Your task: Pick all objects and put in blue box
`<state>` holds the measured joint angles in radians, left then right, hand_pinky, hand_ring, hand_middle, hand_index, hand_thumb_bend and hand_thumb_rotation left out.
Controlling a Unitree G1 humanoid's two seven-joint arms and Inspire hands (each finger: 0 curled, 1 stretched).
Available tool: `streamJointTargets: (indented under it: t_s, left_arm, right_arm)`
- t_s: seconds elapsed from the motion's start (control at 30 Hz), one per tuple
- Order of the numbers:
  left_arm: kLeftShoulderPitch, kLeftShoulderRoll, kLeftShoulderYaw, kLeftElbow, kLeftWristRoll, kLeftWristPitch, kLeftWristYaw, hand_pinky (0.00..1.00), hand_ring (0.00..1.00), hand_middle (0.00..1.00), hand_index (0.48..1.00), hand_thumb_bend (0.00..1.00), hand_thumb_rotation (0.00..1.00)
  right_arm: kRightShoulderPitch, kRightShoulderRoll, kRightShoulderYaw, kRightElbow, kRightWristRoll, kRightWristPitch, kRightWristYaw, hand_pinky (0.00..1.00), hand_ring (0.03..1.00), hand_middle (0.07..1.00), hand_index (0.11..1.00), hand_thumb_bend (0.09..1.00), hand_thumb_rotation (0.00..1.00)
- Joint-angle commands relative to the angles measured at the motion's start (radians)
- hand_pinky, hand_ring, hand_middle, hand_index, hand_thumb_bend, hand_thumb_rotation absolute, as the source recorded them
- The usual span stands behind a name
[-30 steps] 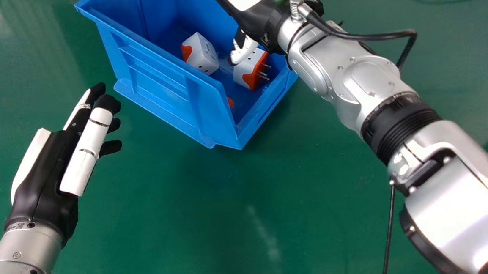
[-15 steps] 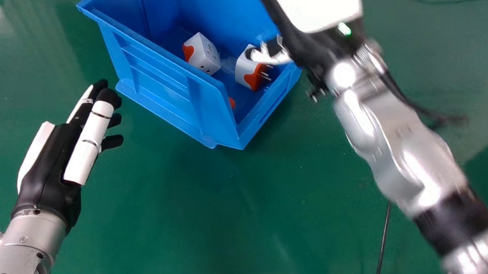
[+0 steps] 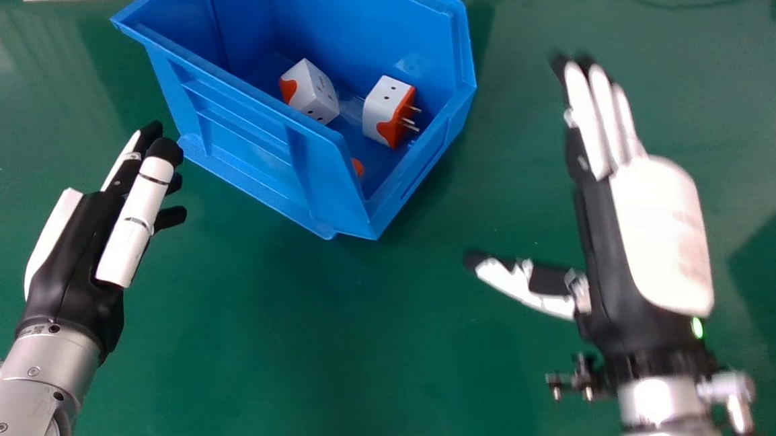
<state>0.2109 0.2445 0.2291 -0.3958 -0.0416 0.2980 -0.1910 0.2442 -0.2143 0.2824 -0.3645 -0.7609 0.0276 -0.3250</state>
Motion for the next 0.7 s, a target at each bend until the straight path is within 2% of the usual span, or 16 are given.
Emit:
streamJointTargets:
  t_s: [0.0, 0.03, 0.07, 0.17, 0.3, 0.37, 0.47, 0.57, 0.67]
  left_arm:
    - [-0.009, 0.013, 0.009, 0.01, -0.011, -0.033, -0.006, 0.88, 0.94, 0.95, 0.984, 0.47, 1.0]
    - [-0.012, 0.015, 0.011, 0.019, -0.013, -0.038, -0.01, 0.88, 0.94, 0.95, 0.984, 0.47, 1.0]
    - [-0.014, 0.016, 0.012, 0.028, -0.015, -0.045, -0.012, 0.88, 0.94, 0.96, 0.987, 0.47, 1.0]
    - [-0.019, 0.02, 0.015, 0.051, -0.017, -0.066, -0.021, 0.89, 0.95, 0.96, 0.99, 0.47, 1.0]
    - [-0.022, 0.027, 0.017, 0.072, -0.012, -0.084, -0.027, 0.91, 0.96, 0.97, 0.996, 0.47, 1.0]
    - [-0.023, 0.029, 0.018, 0.08, -0.011, -0.092, -0.03, 0.91, 0.96, 0.97, 0.998, 0.48, 1.0]
    - [-0.018, 0.04, 0.026, 0.098, -0.01, -0.118, -0.038, 0.91, 0.96, 0.97, 0.998, 0.48, 1.0]
    - [-0.013, 0.044, 0.033, 0.108, -0.016, -0.135, -0.045, 0.9, 0.95, 0.96, 0.99, 0.49, 1.0]
    - [-0.01, 0.044, 0.045, 0.12, -0.029, -0.139, -0.051, 0.88, 0.94, 0.95, 0.983, 0.49, 1.0]
  right_arm:
    - [0.032, 0.027, -0.023, -0.035, 0.023, -0.021, -0.028, 0.87, 0.999, 1.0, 0.993, 0.38, 0.43]
    - [0.045, 0.037, -0.03, -0.03, 0.04, -0.028, -0.031, 0.87, 0.999, 1.0, 0.993, 0.38, 0.43]
    - [0.057, 0.047, -0.037, -0.024, 0.059, -0.035, -0.034, 0.87, 0.999, 1.0, 0.995, 0.373, 0.5]
    - [0.089, 0.072, -0.057, -0.008, 0.113, -0.059, -0.036, 0.86, 1.0, 1.0, 0.996, 0.369, 0.56]
    - [0.113, 0.089, -0.077, -0.001, 0.156, -0.073, -0.022, 0.83, 1.0, 1.0, 0.999, 0.368, 0.71]
    - [0.12, 0.093, -0.08, -0.001, 0.166, -0.075, -0.016, 0.83, 1.0, 1.0, 0.999, 0.371, 0.75]
    - [0.148, 0.094, -0.096, -0.017, 0.252, -0.1, 0.03, 0.83, 1.0, 1.0, 1.0, 0.376, 0.77]
    - [0.164, 0.089, -0.11, -0.025, 0.31, -0.127, 0.063, 0.84, 1.0, 1.0, 1.0, 0.384, 0.8]
    - [0.189, 0.086, -0.126, -0.044, 0.365, -0.131, 0.106, 0.85, 1.0, 1.0, 1.0, 0.388, 0.85]
